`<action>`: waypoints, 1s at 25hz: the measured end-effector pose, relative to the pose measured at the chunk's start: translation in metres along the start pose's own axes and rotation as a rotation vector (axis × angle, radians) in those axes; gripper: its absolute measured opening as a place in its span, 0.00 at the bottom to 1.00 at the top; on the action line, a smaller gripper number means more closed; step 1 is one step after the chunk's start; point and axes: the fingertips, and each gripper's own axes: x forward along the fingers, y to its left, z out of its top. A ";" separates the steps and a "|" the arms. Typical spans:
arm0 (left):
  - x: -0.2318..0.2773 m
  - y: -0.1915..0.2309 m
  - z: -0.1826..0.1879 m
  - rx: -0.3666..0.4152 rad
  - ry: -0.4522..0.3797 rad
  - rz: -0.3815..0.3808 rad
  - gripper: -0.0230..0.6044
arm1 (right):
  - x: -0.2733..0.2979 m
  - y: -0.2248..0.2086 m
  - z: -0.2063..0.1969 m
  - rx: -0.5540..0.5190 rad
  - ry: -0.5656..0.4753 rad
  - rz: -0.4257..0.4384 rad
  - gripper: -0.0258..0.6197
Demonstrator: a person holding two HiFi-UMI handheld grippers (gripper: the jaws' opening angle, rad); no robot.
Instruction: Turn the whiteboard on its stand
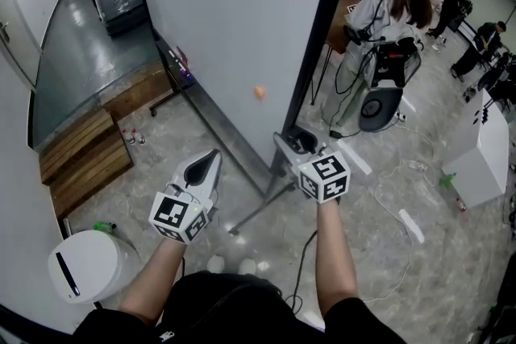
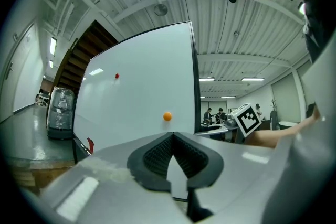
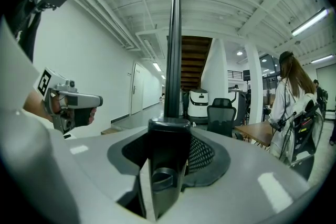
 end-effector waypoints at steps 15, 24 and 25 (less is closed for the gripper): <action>0.017 -0.022 0.002 0.001 -0.012 -0.049 0.04 | -0.031 -0.010 -0.010 0.004 0.038 -0.016 0.33; 0.018 -0.014 0.015 0.004 -0.030 -0.046 0.04 | -0.047 -0.019 -0.009 0.008 0.042 -0.028 0.33; 0.017 -0.013 0.016 0.004 -0.030 -0.046 0.04 | -0.049 -0.019 -0.009 0.009 0.043 -0.027 0.33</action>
